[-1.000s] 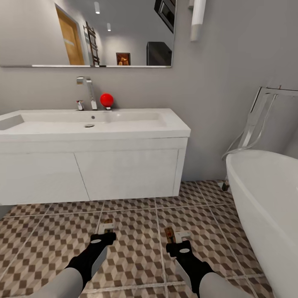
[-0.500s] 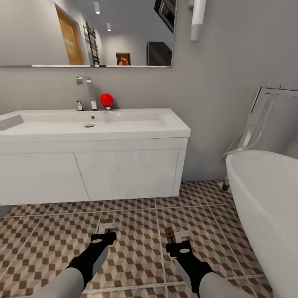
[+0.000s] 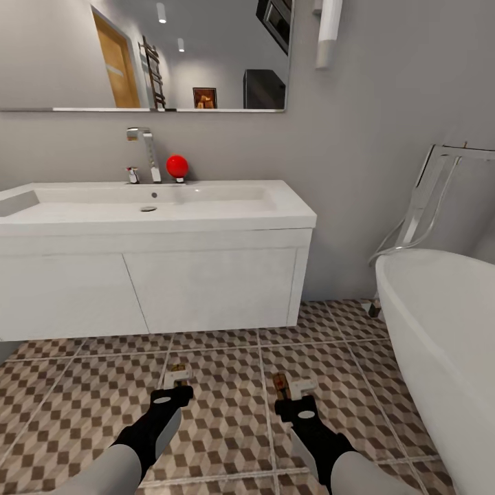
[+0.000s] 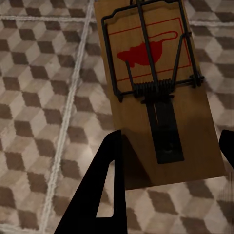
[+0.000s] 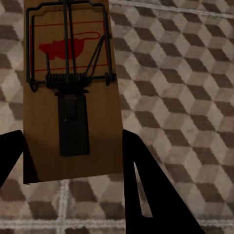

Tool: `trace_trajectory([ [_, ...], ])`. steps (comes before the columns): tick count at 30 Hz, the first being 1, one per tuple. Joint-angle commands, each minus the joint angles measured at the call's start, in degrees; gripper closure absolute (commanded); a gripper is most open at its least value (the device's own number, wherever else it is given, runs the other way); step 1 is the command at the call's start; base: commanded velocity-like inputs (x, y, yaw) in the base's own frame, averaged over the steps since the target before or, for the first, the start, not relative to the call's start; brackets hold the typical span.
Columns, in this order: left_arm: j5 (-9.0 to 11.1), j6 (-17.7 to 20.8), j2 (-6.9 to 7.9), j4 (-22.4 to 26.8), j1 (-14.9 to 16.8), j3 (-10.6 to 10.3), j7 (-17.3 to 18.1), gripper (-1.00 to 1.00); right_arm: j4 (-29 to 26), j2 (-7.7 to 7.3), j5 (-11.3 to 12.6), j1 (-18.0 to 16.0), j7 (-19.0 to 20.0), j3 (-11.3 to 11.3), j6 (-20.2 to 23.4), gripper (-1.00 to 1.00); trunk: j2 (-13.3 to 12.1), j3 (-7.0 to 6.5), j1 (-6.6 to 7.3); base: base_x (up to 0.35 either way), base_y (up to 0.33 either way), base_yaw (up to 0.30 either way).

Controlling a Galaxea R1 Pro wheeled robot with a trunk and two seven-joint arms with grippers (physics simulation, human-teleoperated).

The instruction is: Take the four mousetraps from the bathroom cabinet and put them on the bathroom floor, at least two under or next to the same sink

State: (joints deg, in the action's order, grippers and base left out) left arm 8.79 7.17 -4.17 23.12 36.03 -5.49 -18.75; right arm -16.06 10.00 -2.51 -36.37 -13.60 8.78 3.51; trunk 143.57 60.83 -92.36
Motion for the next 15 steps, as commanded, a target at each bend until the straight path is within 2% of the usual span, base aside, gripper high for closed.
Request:
trace_trajectory([
  [1, 1.22, 0.3, 0.06, 0.17, 0.01, -0.51, -0.49, 1.0, -0.17, 0.0, -0.15, -0.02, -0.57, 0.33, 0.38, 1.0, 0.02, 0.05, 0.01, 0.0, 0.0, 0.0],
  [4, 3.79, 0.55, 0.12, 0.38, 0.01, -0.53, -0.46, 1.0, -0.33, 0.0, -0.2, -0.02, -0.55, 0.32, 0.43, 1.0, 0.02, 0.05, 0.01, 0.0, 0.0, 0.0],
  [9, 4.79, 3.43, 0.01, 0.58, 0.01, -0.64, -0.42, 1.0, -0.37, 0.0, -0.17, -0.02, -0.55, 0.28, 0.44, 1.0, 0.02, 0.05, 0.01, 0.0, 0.0, 0.0],
  [11, 4.77, 5.37, -0.68, 0.72, 0.01, -0.76, -0.41, 1.0, -0.37, 0.0, -0.2, -0.02, -0.55, 0.28, 0.43, 1.0, 0.02, 0.05, 0.01, 0.0, 0.0, 0.0],
  [12, 4.66, 6.41, -1.49, 0.73, 0.01, -0.8, -0.44, 1.0, -0.37, 0.0, -0.2, -0.02, -0.55, 0.28, 0.39, 1.0, 0.02, 0.05, 0.01, 0.0, 0.0, 0.0],
  [15, 4.59, 7.55, -2.7, 0.71, 0.01, -0.96, -0.47, 1.0, -0.44, 0.0, -0.21, -0.02, -0.55, 0.28, 0.26, 1.0, 0.05, 0.5, -0.04, 0.0, 0.0, 0.0],
])
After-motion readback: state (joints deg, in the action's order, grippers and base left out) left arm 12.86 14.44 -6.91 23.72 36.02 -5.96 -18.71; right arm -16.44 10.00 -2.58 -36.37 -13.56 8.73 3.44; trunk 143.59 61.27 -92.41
